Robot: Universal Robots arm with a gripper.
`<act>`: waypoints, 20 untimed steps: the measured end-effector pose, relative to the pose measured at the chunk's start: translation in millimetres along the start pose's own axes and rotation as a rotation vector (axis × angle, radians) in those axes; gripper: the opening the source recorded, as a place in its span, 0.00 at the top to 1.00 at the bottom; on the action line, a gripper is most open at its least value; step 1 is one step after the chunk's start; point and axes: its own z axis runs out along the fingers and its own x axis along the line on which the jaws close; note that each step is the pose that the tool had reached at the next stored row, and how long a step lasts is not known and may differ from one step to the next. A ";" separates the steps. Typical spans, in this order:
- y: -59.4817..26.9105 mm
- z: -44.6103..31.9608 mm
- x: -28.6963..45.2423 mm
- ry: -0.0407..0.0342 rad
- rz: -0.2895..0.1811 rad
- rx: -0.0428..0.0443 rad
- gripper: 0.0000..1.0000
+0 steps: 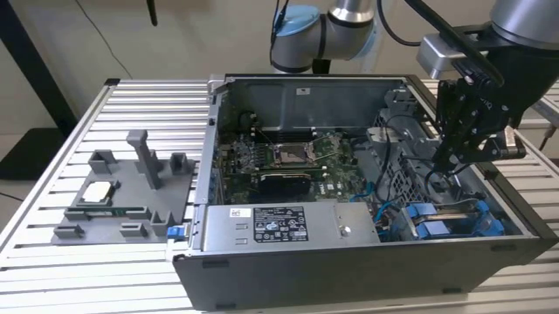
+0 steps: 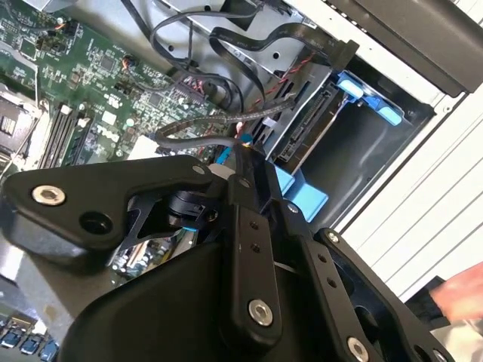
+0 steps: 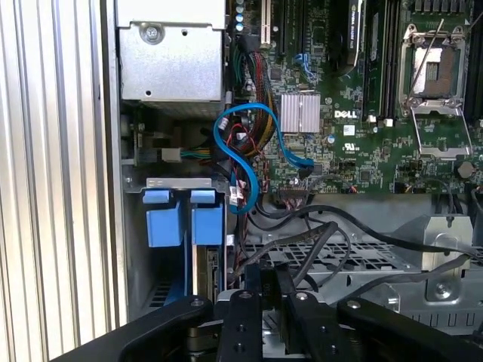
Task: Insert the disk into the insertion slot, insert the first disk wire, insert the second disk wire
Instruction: 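Insert the first disk wire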
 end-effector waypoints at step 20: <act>-6.4 3.6 0.3 0.0742 -0.003 -0.0140 0.81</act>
